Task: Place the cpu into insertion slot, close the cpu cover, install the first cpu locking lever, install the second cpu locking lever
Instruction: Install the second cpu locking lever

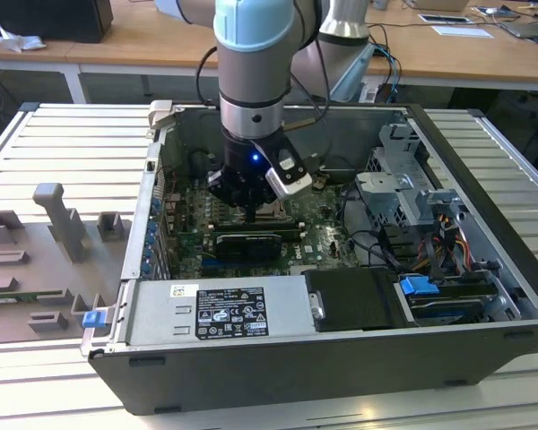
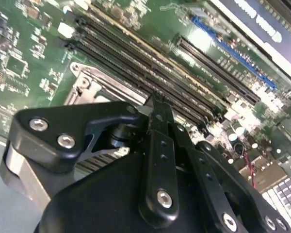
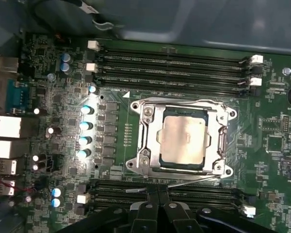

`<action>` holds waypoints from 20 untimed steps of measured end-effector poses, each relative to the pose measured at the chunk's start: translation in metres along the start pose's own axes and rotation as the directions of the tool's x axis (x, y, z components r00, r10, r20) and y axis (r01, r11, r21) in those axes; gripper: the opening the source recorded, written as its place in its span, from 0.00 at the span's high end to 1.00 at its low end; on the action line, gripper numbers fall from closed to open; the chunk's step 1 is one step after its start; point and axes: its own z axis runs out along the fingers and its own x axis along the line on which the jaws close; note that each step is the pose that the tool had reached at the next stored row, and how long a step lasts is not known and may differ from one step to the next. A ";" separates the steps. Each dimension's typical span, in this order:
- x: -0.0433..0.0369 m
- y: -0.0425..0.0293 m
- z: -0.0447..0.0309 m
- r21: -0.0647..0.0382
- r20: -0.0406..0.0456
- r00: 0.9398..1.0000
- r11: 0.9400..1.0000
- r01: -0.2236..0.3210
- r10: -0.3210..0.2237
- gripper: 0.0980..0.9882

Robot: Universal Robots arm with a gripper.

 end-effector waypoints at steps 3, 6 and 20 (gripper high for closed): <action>0.0072 -0.0011 0.0007 -0.009 0.002 1.000 1.000 0.000 0.000 0.99; 0.0132 -0.0020 0.0034 -0.020 0.003 1.000 1.000 0.000 0.000 0.99; 0.0179 -0.0086 0.0177 -0.085 0.010 1.000 0.996 0.001 0.000 0.99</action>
